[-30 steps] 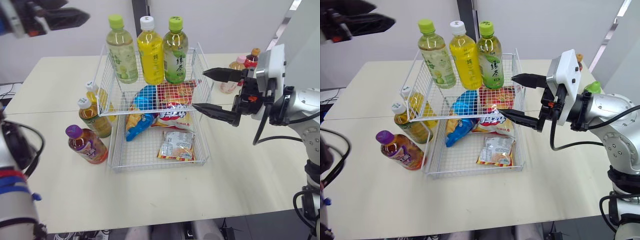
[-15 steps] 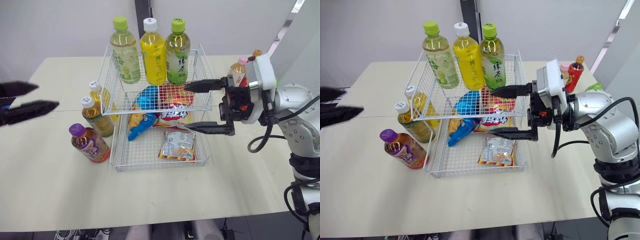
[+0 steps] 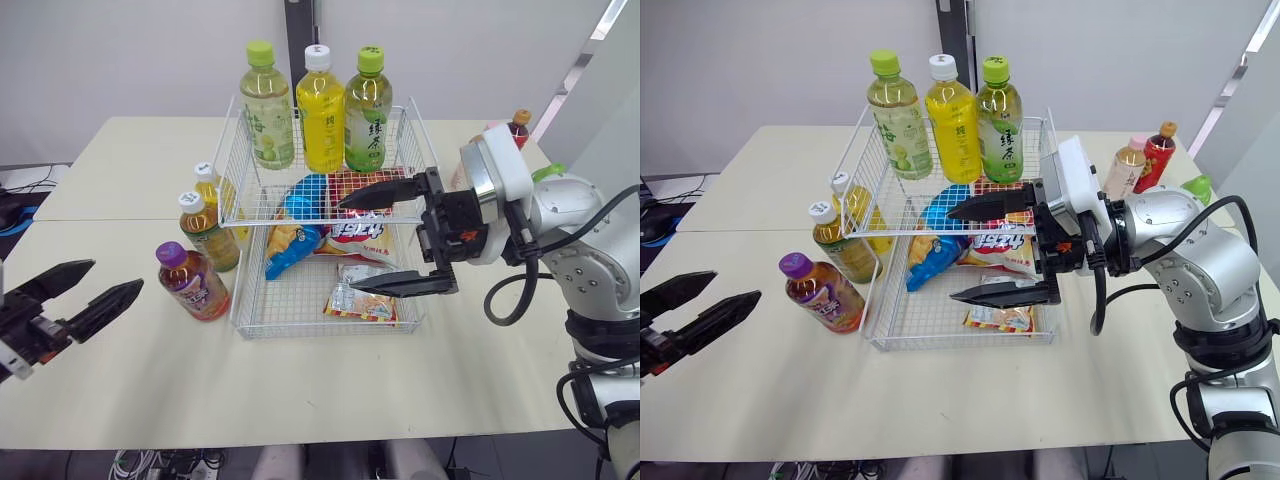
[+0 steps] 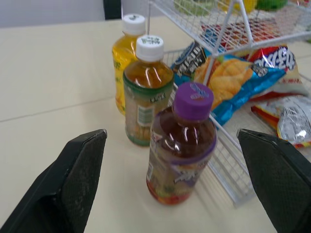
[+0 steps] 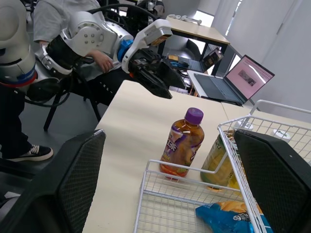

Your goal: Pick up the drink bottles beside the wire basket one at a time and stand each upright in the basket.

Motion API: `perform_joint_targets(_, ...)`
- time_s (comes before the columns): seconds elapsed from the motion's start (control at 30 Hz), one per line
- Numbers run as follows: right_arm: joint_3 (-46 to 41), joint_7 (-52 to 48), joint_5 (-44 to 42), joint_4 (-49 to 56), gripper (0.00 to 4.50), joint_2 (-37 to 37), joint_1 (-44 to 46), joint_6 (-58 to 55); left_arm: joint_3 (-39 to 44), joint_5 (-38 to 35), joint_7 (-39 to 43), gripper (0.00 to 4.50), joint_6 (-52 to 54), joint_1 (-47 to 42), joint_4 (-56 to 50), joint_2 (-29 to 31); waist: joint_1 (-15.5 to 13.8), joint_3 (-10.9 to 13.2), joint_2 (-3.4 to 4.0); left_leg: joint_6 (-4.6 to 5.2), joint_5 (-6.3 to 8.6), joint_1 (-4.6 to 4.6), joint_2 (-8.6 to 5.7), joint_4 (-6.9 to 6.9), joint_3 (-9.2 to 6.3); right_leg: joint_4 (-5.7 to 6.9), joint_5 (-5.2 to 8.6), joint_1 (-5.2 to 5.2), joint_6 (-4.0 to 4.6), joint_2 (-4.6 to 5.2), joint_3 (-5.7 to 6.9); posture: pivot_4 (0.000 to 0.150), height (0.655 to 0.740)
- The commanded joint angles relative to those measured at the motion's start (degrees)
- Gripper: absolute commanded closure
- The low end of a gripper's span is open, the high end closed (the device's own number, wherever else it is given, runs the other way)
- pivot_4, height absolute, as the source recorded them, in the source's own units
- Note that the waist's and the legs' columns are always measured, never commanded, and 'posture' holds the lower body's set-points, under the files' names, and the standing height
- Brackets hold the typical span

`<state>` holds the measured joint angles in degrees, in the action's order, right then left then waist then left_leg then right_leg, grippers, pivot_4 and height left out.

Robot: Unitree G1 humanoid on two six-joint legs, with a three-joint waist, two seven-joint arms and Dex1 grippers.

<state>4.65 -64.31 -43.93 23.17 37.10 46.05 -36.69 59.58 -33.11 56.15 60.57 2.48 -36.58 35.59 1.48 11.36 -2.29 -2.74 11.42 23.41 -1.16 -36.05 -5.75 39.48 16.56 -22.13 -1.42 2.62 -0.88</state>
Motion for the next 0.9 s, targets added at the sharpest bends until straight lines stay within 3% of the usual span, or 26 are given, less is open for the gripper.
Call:
perform_joint_targets(0.03,-1.84,-1.05,0.06,-0.53,0.0,0.75,0.3,1.26,-2.92,-1.59,-6.78,0.02,-3.77,-1.31,-1.86,-2.02,0.07,0.0,0.0,0.0,0.0,-0.01,-0.01,0.02,0.05,0.0,0.0,0.0,0.0,0.0,0.0,0.15,0.74)
perform_joint_targets(0.47,-2.21,-0.65,-0.04,0.31,0.0,1.32,-0.25,1.27,-17.07,-3.22,-25.04,0.02,-7.15,-5.97,-3.98,-4.16,0.12,0.0,0.0,0.01,0.01,0.0,-0.03,0.06,0.15,-0.01,-0.03,-0.01,-0.05,-0.13,-0.03,0.15,0.74)
perform_joint_targets(0.73,-2.45,-0.37,-0.11,1.04,0.0,1.43,-1.0,1.39,-22.57,-2.17,-29.56,0.02,-10.78,-3.22,-3.98,-4.15,0.1,0.0,0.0,0.01,0.02,0.0,-0.02,0.07,0.13,-0.02,-0.03,-0.01,-0.05,-0.32,-0.06,0.15,0.74)
perform_joint_targets(0.83,-2.65,-0.28,-0.11,1.28,0.0,1.58,-1.43,1.44,-23.43,-2.27,-29.87,0.61,-11.84,-1.83,-3.7,-3.47,0.08,0.0,0.01,0.01,0.01,0.01,-0.02,0.08,0.12,-0.04,-0.03,-0.01,-0.05,-0.32,-0.05,0.15,0.74)
perform_joint_targets(0.9,-2.77,-0.18,-0.13,1.45,0.0,1.62,-1.62,1.42,-23.77,-2.14,-30.04,1.23,-12.53,-1.25,-3.36,-3.12,0.08,0.01,0.01,0.01,0.01,0.01,-0.02,0.08,0.12,-0.05,-0.03,-0.01,-0.05,-0.33,-0.06,0.15,0.74)
